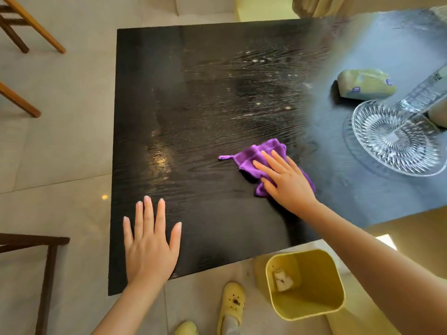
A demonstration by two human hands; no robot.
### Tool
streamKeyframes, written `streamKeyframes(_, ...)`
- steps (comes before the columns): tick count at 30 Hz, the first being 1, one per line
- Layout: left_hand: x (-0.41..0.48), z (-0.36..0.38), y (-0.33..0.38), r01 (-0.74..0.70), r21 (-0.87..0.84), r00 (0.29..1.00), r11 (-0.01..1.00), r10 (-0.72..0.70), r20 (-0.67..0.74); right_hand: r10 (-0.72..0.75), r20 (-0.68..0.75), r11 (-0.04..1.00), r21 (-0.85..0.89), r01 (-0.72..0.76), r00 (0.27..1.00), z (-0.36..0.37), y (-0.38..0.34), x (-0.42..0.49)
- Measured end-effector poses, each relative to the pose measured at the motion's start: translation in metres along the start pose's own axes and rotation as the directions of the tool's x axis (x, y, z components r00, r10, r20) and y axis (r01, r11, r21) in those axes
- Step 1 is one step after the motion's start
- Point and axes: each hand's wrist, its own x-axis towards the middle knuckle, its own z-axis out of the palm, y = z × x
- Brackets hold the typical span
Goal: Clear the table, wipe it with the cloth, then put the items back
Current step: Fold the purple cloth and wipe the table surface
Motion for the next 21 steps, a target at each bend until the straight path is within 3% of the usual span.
streamKeyframes(6, -0.002, -0.001, 0.001, 0.003, -0.009, 1.000, 1.000, -0.003, -0.009, 0.340, -0.056, 0.940, 0.021, -0.340, 0.939, -0.009, 0.055, -0.063)
streamKeyframes(10, -0.002, -0.001, 0.001, 0.008, 0.005, 1.000, 1.000, -0.008, -0.003, 0.604, -0.147, 0.797, 0.120, -0.592, 0.783, 0.001, 0.040, -0.087)
streamKeyframes(13, -0.002, -0.002, 0.001, 0.007, -0.006, 1.000, 1.000, -0.007, -0.006, 0.716, -0.134, 0.698, 0.146, -0.701, 0.685, 0.009, 0.006, -0.084)
streamKeyframes(15, -0.002, -0.001, 0.001, 0.006, -0.015, 1.000, 1.000, -0.006, -0.002, 0.720, -0.098, 0.694, 0.136, -0.707, 0.687, 0.013, -0.024, -0.081)
streamKeyframes(21, 0.000, -0.005, -0.005, -0.036, -0.059, 0.998, 0.998, 0.040, 0.053, 0.526, -0.070, 0.850, 0.071, -0.521, 0.848, 0.025, -0.129, -0.065)
